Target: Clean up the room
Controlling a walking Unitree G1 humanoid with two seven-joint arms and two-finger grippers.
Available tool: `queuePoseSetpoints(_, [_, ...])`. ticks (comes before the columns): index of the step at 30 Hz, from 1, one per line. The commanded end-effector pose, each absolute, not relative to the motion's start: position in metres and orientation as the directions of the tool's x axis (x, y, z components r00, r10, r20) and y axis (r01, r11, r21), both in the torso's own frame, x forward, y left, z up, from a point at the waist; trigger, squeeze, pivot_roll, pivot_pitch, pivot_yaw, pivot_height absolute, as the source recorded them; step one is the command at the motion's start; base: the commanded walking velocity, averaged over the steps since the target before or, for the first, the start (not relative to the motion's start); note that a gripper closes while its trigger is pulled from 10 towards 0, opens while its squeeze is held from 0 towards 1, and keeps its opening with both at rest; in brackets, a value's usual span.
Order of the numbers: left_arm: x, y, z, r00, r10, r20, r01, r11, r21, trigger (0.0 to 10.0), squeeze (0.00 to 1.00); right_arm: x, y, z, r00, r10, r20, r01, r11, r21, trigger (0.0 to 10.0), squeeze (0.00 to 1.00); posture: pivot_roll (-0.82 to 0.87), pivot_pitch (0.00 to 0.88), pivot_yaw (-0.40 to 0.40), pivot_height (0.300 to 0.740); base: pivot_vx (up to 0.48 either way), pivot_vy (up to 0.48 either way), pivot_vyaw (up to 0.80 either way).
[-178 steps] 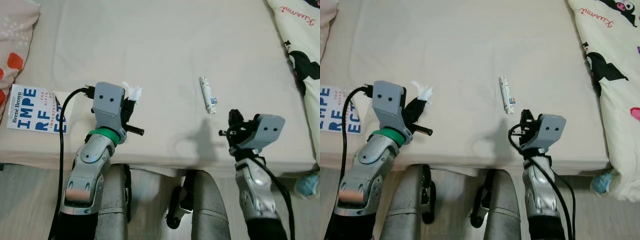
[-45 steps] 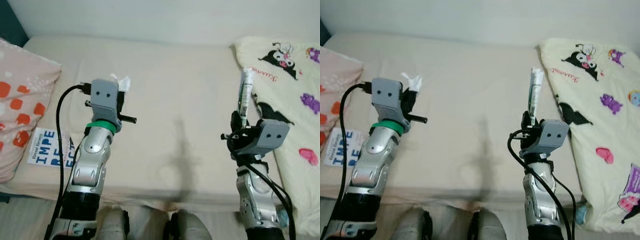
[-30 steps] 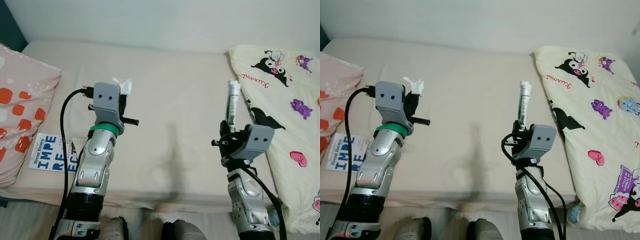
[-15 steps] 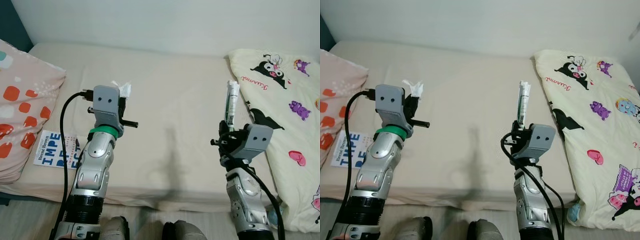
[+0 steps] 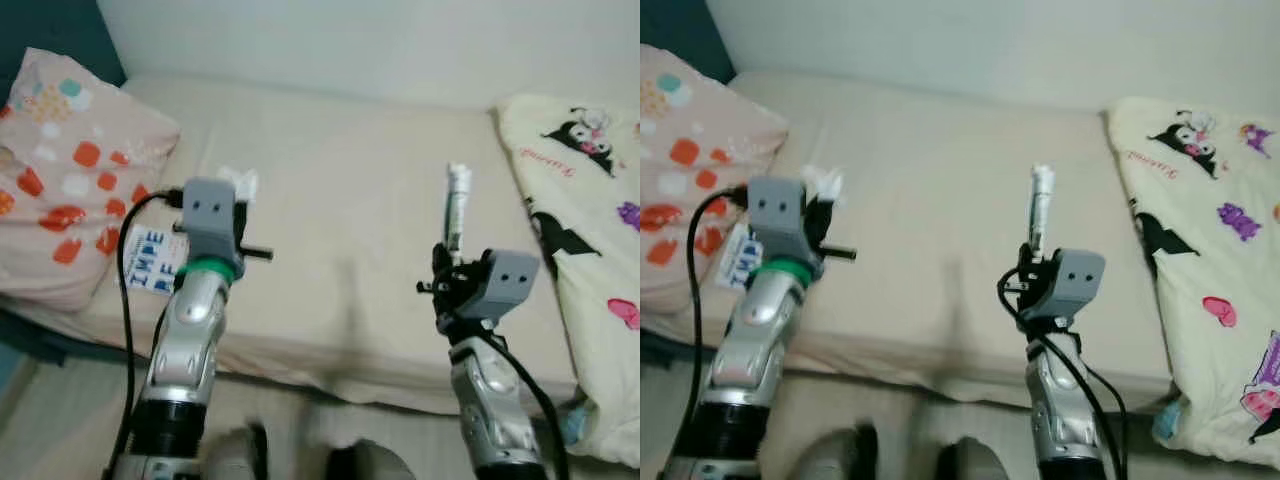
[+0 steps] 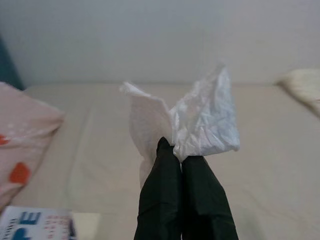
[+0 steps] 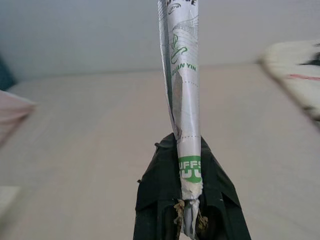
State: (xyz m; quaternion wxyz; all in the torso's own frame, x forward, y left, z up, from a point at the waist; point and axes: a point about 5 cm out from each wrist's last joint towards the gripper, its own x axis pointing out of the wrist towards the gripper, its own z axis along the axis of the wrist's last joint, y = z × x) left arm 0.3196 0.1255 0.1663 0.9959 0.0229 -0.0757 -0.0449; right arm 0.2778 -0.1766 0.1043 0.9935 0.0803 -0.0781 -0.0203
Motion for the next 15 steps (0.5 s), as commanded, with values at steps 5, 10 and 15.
queuePoseSetpoints(5, [0.317, 0.127, 0.159, 0.989, -0.092, 0.118, 0.087, 0.995, 0.048, 10.0, 0.0, 0.274, -0.178, 0.095, 0.992, -0.067, 0.109, 0.046, 0.982, 0.184, 10.0, 0.0, 0.04, 0.035, -0.029, 0.727, -0.32, 0.0, 0.0])
queuePoseSetpoints(10, [0.317, 0.127, 0.156, 0.99, -0.096, 0.1, 0.092, 0.995, 0.048, 10.0, 0.0, 0.274, -0.178, 0.092, 0.993, -0.077, 0.092, 0.057, 0.978, 0.203, 10.0, 0.0, 0.04, 0.036, -0.029, 0.727, 0.0, 0.0, -0.8])
queuePoseSetpoints(15, [0.316, 0.124, 0.149, 0.991, -0.127, 0.044, 0.125, 0.991, 0.045, 10.0, 0.0, 0.273, -0.181, 0.089, 0.993, -0.092, 0.077, 0.073, 0.973, 0.219, 10.0, 0.0, 0.04, 0.036, -0.029, 0.727, 0.0, 0.0, -0.8])
